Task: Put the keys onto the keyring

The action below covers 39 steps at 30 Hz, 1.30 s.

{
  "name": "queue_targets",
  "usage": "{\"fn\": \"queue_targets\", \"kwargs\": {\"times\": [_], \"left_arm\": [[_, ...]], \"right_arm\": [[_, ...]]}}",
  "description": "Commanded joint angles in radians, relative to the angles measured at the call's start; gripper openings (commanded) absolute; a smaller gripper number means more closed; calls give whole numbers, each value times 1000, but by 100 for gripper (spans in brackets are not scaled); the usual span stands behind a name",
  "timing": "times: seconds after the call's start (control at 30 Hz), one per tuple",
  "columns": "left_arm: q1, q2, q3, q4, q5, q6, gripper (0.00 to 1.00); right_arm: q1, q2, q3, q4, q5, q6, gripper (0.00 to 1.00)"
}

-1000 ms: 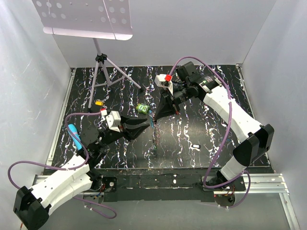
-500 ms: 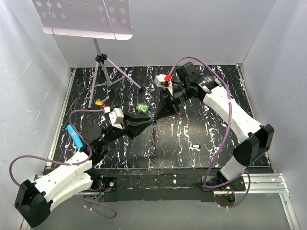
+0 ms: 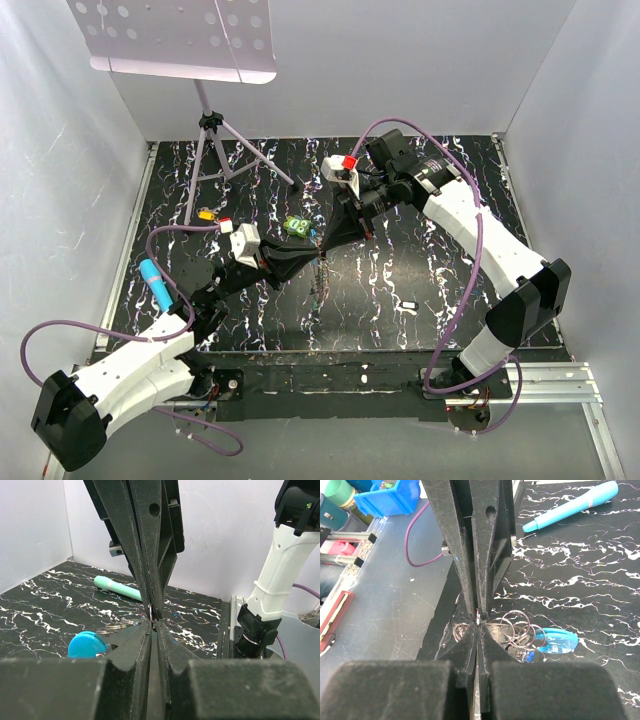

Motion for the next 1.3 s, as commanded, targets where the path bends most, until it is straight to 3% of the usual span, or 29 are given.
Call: {"fn": "queue_targets", "kwargs": {"times": [0.0,0.33,0.43,0.5,0.63,0.73,0.9,1.03,1.27], "left_arm": [[0,0,38,14,16,1,8],[2,4,47,-7,-6,4,11],[0,6,49,-9,-1,4,9],[0,8,52,-14,2,4,1],[0,0,61,-46,6,11,0],[2,-26,96,-188,0,57,0],[2,-48,231,-551,20,191,0],[2,-17,357,-771,45,257,0],[0,41,446,-877,66,304,0]], "right_arm": [[9,-17,3,43,-59,9,1],[13,-16,-3,44,-56,9,1],[13,-16,-5,46,-56,7,1],[15,-16,-7,46,-56,10,1],[16,-19,-14,49,-54,10,1],[16,-28,-23,41,-43,-5,3],[16,-34,-14,-29,-22,-91,21],[18,-27,1,-71,-29,-129,25],[35,-28,-8,-77,-28,-140,26]]}}
